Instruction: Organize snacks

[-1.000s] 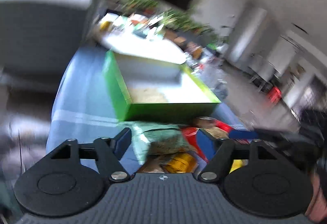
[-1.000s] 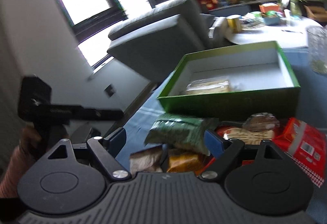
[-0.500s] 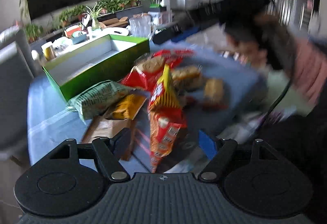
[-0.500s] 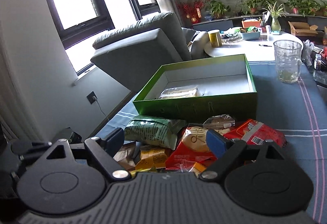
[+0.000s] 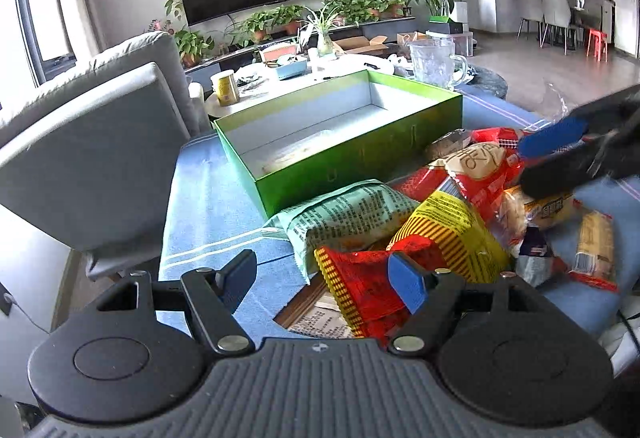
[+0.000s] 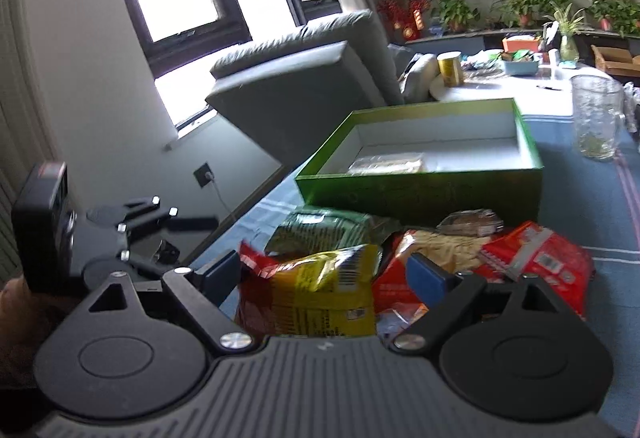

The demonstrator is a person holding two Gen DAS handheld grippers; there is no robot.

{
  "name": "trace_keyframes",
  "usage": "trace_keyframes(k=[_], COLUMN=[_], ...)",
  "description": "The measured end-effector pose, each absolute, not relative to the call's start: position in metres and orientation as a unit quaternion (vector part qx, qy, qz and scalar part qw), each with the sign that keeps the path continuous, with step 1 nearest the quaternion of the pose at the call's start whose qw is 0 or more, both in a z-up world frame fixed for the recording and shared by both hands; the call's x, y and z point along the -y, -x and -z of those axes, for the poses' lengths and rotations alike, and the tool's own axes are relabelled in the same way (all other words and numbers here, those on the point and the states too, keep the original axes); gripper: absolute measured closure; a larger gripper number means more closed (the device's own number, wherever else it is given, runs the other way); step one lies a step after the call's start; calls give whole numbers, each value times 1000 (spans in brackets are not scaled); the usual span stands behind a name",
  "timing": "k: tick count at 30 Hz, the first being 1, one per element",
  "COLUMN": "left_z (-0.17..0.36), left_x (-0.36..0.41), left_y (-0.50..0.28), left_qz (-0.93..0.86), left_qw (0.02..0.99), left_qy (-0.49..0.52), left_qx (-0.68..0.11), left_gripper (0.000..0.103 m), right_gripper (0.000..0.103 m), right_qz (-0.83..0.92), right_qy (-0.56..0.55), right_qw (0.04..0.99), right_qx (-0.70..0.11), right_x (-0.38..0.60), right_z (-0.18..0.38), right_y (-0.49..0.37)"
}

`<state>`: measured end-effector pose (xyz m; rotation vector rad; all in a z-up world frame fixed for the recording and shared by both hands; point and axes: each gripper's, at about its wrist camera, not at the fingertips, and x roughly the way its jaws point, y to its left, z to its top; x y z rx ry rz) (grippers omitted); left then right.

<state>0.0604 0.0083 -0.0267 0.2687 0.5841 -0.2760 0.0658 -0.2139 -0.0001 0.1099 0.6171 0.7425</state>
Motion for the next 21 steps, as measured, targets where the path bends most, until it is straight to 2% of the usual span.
trace_keyframes(k=[5, 15, 18, 19, 21], left_z=[35, 48, 51, 51, 50], left_x=[-8, -15, -11, -10, -8], left_y=[-52, -67, -67, -67, -65], left_qz=[146, 165, 179, 185, 188], left_qw=[935, 927, 924, 922, 922], left_qy=[-133, -26, -18, -16, -13], left_qx=[-294, -336, -339, -339, -338], left_gripper=[32, 34, 43, 52, 57], right_gripper=[23, 23, 23, 23, 23], right_qz=[-366, -323, -326, -325, -323], right_qy=[-44, -84, -100, -101, -102], right_qw=[871, 858, 852, 853, 854], right_qx=[-324, -390, -398, -397, -395], right_x=[197, 191, 190, 190, 188], right_z=[15, 33, 38, 38, 38], right_y=[-67, -78, -85, -86, -87])
